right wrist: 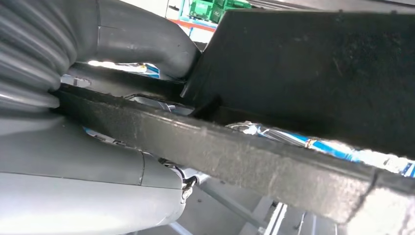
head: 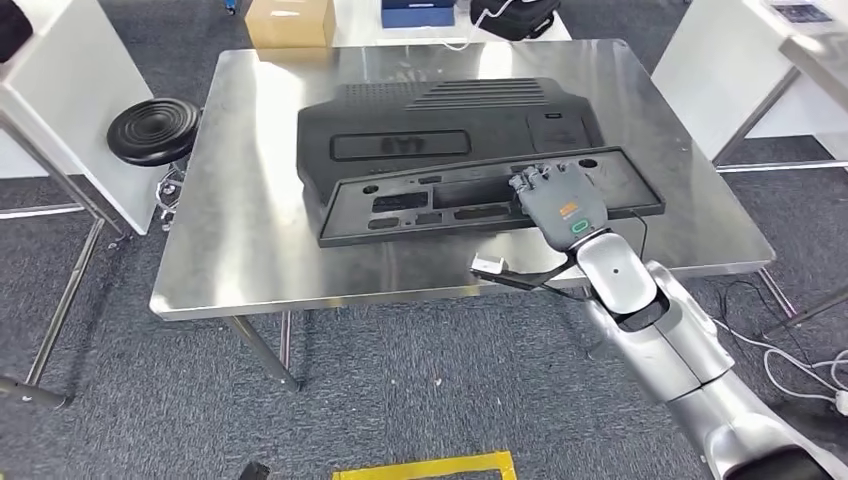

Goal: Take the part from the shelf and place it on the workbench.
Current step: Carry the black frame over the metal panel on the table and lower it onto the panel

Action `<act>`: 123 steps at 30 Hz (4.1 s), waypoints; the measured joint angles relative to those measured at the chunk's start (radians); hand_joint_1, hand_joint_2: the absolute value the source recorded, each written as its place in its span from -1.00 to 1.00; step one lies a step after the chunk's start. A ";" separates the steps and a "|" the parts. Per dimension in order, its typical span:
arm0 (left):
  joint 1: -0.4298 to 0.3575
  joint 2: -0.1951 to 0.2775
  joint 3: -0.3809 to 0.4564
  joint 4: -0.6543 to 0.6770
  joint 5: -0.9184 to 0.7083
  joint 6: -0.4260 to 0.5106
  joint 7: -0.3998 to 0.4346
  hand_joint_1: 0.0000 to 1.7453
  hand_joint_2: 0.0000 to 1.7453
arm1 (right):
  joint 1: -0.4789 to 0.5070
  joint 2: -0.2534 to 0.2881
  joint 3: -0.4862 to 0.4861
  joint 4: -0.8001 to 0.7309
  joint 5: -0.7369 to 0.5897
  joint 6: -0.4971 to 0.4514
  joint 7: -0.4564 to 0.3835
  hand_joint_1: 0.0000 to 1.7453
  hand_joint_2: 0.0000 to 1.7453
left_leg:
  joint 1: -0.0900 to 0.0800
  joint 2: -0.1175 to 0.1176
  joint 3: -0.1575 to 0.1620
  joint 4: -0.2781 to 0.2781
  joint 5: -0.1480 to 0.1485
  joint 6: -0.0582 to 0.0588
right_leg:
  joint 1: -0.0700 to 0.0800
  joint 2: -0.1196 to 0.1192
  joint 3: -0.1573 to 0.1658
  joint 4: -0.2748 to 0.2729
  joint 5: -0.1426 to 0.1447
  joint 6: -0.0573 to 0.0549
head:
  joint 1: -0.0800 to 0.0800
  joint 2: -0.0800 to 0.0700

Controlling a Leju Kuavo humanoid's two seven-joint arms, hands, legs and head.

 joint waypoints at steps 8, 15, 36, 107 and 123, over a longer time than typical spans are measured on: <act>0.004 -0.003 0.014 0.000 -0.004 0.000 0.005 -1.00 1.00 | 0.008 -0.019 -0.039 0.060 0.062 -0.043 0.011 1.00 1.00 | -0.014 -0.018 0.054 -0.002 -0.048 0.021 | 0.019 0.000 -0.169 0.085 0.073 0.006 | 0.005 0.000; -0.001 -0.006 0.031 0.000 -0.004 0.000 0.006 -1.00 1.00 | 0.009 -0.040 -0.087 0.106 0.098 -0.091 0.016 1.00 1.00 | -0.021 -0.009 0.066 0.036 -0.085 -0.006 | 0.018 -0.001 -0.090 -0.048 0.112 -0.050 | 0.004 0.000; -0.005 -0.010 0.042 0.000 -0.034 -0.001 0.019 -1.00 1.00 | 0.030 -0.172 0.023 0.153 0.121 -0.472 0.381 1.00 1.00 | -0.004 -0.001 0.006 -0.002 -0.012 0.021 | 0.013 0.003 -0.207 0.254 -0.040 -0.010 | 0.008 0.000; -0.001 -0.018 0.094 0.000 -0.091 0.043 0.013 -1.00 -1.00 | 0.165 0.061 -0.416 0.445 -0.415 -0.091 -0.288 -1.00 -1.00 | -0.022 -0.004 0.000 -0.006 0.006 0.005 | 0.021 0.005 -0.016 -0.051 0.050 -0.023 | 0.006 0.000; -0.003 -0.018 0.112 -0.001 -0.134 0.034 0.004 -1.00 -1.00 | 0.308 0.092 -0.333 0.123 -0.515 -0.241 -0.501 -1.00 -1.00 | -0.020 -0.003 0.000 -0.006 0.006 0.004 | 0.023 0.006 -0.017 -0.051 0.050 -0.023 | 0.006 0.000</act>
